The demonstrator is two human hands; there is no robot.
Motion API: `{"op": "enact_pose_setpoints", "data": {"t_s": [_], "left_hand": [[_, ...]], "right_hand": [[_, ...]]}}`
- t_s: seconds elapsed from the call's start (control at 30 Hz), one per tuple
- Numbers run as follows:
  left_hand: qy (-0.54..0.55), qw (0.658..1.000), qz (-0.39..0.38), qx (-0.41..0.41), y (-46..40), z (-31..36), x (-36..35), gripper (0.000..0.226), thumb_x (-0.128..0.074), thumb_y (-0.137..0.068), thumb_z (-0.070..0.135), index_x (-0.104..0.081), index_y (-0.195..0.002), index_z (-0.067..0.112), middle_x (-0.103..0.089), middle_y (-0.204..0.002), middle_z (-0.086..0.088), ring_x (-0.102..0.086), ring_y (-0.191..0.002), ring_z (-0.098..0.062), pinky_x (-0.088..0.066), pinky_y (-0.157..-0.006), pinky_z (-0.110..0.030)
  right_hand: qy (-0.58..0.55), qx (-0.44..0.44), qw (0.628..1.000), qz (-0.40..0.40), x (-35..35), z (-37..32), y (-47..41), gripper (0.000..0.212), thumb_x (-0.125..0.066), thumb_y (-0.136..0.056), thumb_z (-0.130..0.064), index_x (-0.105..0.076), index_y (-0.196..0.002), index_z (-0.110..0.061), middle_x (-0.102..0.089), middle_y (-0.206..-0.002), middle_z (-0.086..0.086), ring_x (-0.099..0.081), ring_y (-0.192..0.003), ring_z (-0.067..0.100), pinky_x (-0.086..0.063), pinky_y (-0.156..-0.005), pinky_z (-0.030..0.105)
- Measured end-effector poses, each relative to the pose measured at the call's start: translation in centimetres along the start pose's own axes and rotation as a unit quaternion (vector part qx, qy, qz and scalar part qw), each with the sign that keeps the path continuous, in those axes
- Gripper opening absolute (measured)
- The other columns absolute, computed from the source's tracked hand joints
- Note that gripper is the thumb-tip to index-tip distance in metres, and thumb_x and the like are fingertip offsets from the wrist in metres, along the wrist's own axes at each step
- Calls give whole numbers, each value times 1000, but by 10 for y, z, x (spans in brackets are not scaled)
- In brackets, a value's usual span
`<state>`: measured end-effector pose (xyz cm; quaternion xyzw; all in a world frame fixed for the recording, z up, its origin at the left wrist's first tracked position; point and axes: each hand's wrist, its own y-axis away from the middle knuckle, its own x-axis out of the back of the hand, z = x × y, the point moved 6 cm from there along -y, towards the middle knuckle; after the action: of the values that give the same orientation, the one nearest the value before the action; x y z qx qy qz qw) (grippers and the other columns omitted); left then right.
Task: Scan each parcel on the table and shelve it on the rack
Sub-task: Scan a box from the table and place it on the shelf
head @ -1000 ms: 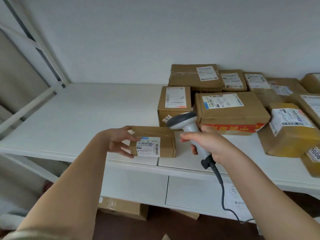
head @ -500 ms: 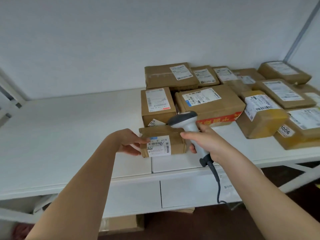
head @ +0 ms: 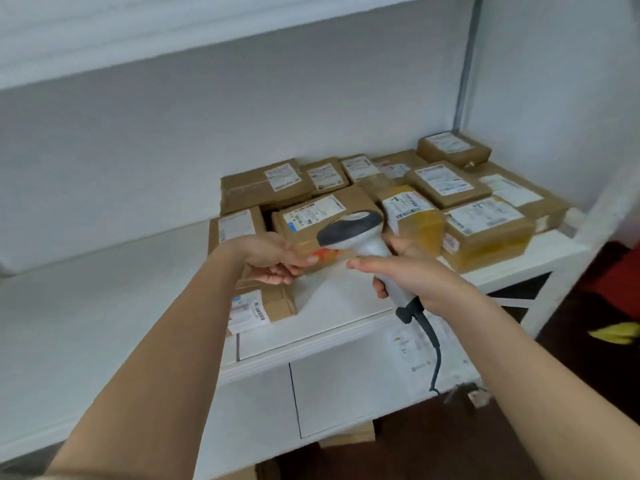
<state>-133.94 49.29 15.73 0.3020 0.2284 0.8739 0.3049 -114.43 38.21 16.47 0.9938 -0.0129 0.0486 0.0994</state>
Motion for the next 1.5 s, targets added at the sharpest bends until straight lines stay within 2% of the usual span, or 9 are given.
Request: {"op": "enact_pose_setpoints", "data": {"t_s": [0.1, 0.23, 0.37, 0.6, 0.73, 1.03, 1.27, 1.4, 1.5], "left_hand": [[-44, 998, -34, -27, -31, 68, -76, 40, -82, -60, 38, -56, -80, 15, -57, -72, -1, -54, -61, -10, -48, -64, -23], [-84, 986, -116, -86, -73, 165, -208, 34, -80, -73, 39, -57, -80, 15, -61, -79, -3, -57, -63, -11, -50, -58, -22], [-115, 968, -166, -149, -99, 250, -348, 32, -75, -83, 37, -63, -100, 12, -66, -95, -5, -65, -77, -15, -54, -74, -28], [-146, 937, -263, -178, -120, 339, -537, 26, -69, -91, 32, -62, -109, 14, -69, -105, -11, -70, -82, -20, -58, -79, -30], [-176, 920, -304, -176, -148, 382, -614, 23, -67, -92, 33, -62, -108, 16, -69, -105, -9, -70, -87, -21, -57, -77, -29], [-137, 933, -302, -140, -274, 498, -778, 23, -62, -97, 22, -61, -116, 8, -67, -101, -8, -66, -93, -22, -57, -87, -34], [-129, 936, -310, -110, -305, 569, -913, 22, -57, -99, 16, -50, -119, 11, -63, -100, -8, -64, -79, -18, -54, -67, -27], [-161, 925, -335, -83, -307, 579, -994, 18, -57, -98, 14, -53, -115, 7, -65, -109, -11, -65, -82, -21, -56, -87, -35], [-172, 914, -359, -80, -311, 596, -1064, 23, -58, -98, 14, -56, -119, 5, -65, -111, -12, -65, -84, -23, -56, -82, -34]], "right_hand": [[11, -2, 999, 50, 89, 13, 41, 30, -75, -86, -24, -63, -113, -21, -62, -76, 3, -57, -56, 12, -49, -56, 25], [1, 2, 988, 155, 215, 32, 106, 25, -72, -88, -18, -64, -112, -16, -57, -72, 2, -52, -53, 13, -48, -54, 27], [-17, -10, 961, 277, 323, 56, 180, 22, -69, -90, -15, -63, -112, -13, -55, -69, 5, -52, -50, 12, -48, -50, 24], [-119, -42, 876, 465, 462, 118, 287, 23, -70, -90, -14, -61, -110, -10, -53, -67, 6, -50, -47, 11, -47, -46, 22], [-192, -36, 809, 555, 528, 157, 315, 23, -69, -90, -14, -60, -111, -12, -57, -84, 9, -52, -49, 10, -49, -51, 25], [-215, -46, 718, 661, 703, 187, 335, 26, -69, -90, -16, -58, -113, -16, -62, -95, 15, -53, -50, 11, -51, -52, 27], [-238, -47, 632, 736, 810, 212, 381, 30, -69, -90, -17, -57, -117, -14, -57, -84, 7, -54, -51, 12, -50, -51, 25], [-258, -58, 614, 744, 855, 245, 412, 28, -68, -91, -16, -57, -116, -14, -54, -80, 6, -54, -51, 12, -49, -50, 25], [-270, -59, 614, 739, 911, 272, 439, 28, -67, -91, -16, -57, -118, -14, -54, -86, 7, -52, -50, 13, -47, -49, 25]]}}
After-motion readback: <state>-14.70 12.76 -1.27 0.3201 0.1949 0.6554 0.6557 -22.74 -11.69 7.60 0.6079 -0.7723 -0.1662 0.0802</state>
